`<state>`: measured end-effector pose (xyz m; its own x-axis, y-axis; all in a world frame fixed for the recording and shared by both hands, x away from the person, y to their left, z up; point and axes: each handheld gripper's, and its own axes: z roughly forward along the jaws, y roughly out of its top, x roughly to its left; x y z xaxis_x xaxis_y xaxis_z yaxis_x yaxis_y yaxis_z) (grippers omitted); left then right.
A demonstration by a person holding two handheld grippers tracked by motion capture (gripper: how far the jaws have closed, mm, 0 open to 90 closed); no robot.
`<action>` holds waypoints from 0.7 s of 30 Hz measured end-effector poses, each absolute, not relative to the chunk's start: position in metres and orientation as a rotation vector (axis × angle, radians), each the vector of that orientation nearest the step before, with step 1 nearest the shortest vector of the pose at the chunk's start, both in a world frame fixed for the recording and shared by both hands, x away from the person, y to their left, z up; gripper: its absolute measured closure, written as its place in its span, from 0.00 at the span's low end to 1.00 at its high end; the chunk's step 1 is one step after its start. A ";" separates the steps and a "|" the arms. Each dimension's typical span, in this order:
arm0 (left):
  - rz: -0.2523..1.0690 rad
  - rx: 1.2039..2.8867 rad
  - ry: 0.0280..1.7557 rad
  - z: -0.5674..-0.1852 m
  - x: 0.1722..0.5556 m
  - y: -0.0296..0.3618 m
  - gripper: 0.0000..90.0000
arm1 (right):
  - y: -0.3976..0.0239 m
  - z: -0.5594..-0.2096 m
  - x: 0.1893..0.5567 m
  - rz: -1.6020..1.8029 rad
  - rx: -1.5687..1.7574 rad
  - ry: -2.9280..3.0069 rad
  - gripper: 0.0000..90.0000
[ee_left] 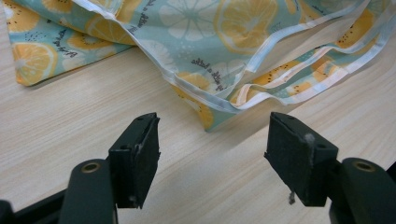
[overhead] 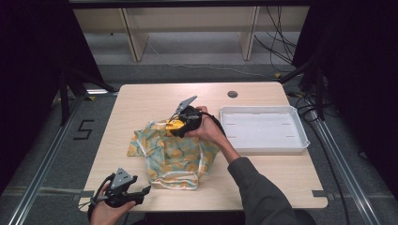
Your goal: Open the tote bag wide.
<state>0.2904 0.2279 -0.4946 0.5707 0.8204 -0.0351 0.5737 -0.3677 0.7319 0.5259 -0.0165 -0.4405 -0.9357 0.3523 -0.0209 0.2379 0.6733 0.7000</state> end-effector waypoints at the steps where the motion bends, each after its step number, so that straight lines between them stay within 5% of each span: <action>1: 0.454 2.096 1.091 -0.494 0.291 0.228 0.38 | -0.016 -0.441 0.526 1.107 0.482 2.732 0.41; 21: 0.437 2.060 1.126 -0.499 0.291 0.224 0.38 | -0.012 -0.444 0.528 1.097 0.413 2.747 0.49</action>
<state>0.2909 0.2245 -0.4990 0.5577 0.8286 -0.0498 0.5780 -0.3446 0.7397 0.5282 -0.0123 -0.4437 -0.9501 0.3091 -0.0408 0.1960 0.6937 0.6931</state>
